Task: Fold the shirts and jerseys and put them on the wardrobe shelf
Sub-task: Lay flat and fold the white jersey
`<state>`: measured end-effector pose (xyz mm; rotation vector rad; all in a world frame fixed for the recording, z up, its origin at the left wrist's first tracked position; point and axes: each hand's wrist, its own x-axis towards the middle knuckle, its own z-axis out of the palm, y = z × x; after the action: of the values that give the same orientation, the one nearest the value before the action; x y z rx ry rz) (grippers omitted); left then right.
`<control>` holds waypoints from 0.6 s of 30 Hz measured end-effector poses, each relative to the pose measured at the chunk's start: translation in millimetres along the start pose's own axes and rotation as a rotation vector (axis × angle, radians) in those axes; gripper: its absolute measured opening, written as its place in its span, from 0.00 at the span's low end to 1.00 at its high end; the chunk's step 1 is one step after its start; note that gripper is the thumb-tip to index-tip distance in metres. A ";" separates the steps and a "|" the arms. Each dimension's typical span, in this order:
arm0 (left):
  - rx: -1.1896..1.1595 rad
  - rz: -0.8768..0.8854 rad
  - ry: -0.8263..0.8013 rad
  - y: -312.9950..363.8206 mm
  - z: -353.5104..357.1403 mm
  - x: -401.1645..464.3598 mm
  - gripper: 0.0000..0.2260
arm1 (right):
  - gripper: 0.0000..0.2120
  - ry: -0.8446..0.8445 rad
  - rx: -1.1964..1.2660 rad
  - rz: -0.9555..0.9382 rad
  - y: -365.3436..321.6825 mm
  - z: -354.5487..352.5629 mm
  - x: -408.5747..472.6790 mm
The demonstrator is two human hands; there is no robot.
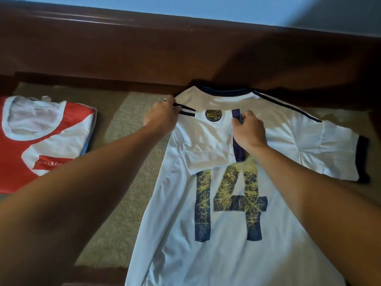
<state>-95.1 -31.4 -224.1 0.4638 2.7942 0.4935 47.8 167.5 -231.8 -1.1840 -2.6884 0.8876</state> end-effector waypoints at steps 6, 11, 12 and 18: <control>0.008 0.037 0.058 -3.2 -6.1 30.9 0.14 | 0.14 0.100 -0.150 -0.107 5.9 13.4 1.6; -0.111 0.086 0.017 -12.2 1.6 25.6 0.18 | 0.16 0.165 -0.238 -0.128 0.5 15.7 -8.4; -0.140 0.089 0.024 -14.8 3.8 19.7 0.20 | 0.16 0.190 -0.229 -0.124 -1.8 11.9 -15.6; -0.201 0.199 0.075 -46.3 15.3 -43.8 0.19 | 0.14 0.031 -0.130 -0.156 -24.4 5.6 -107.4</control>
<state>-62.5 -83.7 -246.3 0.6934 2.7436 0.8412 105.4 77.0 -206.3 -0.9823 -2.8041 0.6765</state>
